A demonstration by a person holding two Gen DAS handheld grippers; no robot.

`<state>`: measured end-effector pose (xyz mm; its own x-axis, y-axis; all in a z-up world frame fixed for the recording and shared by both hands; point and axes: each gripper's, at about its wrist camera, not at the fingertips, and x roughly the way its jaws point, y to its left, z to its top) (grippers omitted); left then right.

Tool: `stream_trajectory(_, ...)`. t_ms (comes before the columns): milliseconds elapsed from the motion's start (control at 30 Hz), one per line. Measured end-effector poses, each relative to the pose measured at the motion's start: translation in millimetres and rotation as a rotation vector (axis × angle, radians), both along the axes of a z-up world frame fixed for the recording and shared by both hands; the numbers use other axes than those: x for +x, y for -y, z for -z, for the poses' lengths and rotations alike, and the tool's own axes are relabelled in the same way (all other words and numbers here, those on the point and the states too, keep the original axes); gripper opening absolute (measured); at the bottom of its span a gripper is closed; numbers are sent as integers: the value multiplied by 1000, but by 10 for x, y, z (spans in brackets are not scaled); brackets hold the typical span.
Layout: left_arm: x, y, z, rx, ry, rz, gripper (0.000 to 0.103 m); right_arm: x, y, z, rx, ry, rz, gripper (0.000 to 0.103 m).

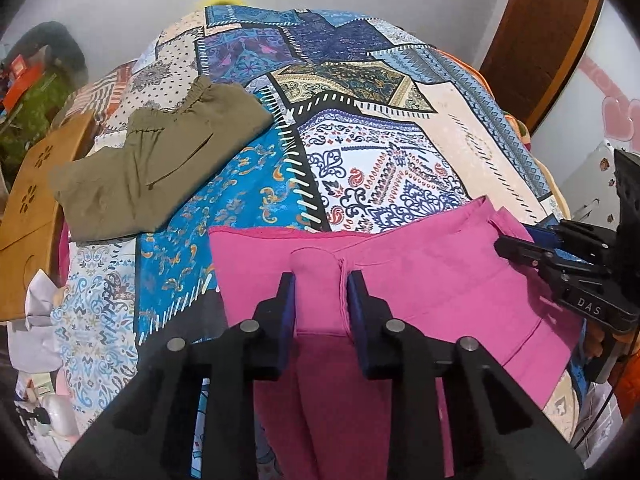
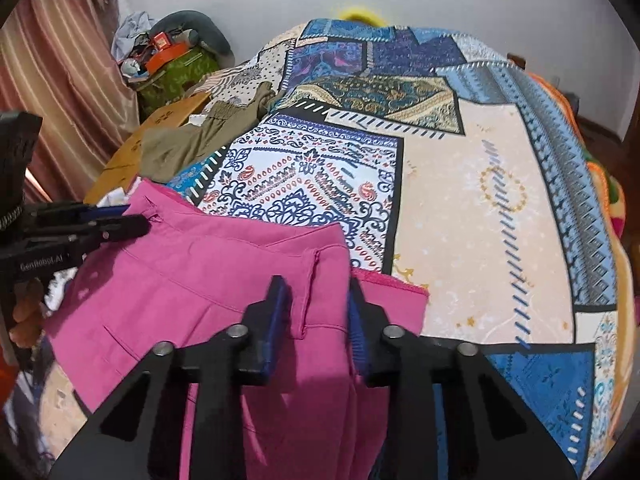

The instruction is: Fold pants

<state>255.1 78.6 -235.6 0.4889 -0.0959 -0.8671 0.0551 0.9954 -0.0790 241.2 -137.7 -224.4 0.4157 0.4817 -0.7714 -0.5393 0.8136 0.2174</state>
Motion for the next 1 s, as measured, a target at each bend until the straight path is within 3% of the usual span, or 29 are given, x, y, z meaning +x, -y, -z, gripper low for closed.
stream_trajectory(233, -14, -19, 19, 0, -6, -31, 28, 49, -1, 16, -14, -18, 16, 21)
stream_trajectory(400, -112, -67, -206, -14, 19, -39, 29, 9, 71, -89, -4, -50, 44, 22)
stream_trajectory(500, -211, -141, -355, -19, 47, -59, 38, -84, 143, -196, -17, -33, 49, 32)
stream_trajectory(567, -295, -182, -420, 4, 64, -70, 44, -152, 203, -253, -25, -16, 62, 45)
stream_trajectory(600, -327, -197, -431, 10, 66, -71, 52, -194, 243, -285, -24, -3, 68, 48)
stream_trajectory(633, -375, -215, -429, 12, 65, -73, 60, -222, 268, -296, -24, 2, 71, 48)
stream_trajectory(700, -446, -248, -397, 4, 58, -79, 64, -270, 318, -291, -26, -7, 76, 49)
stream_trajectory(1000, -509, -343, -40, -139, -52, -103, 64, -338, 418, 27, -5, -117, 110, 49)
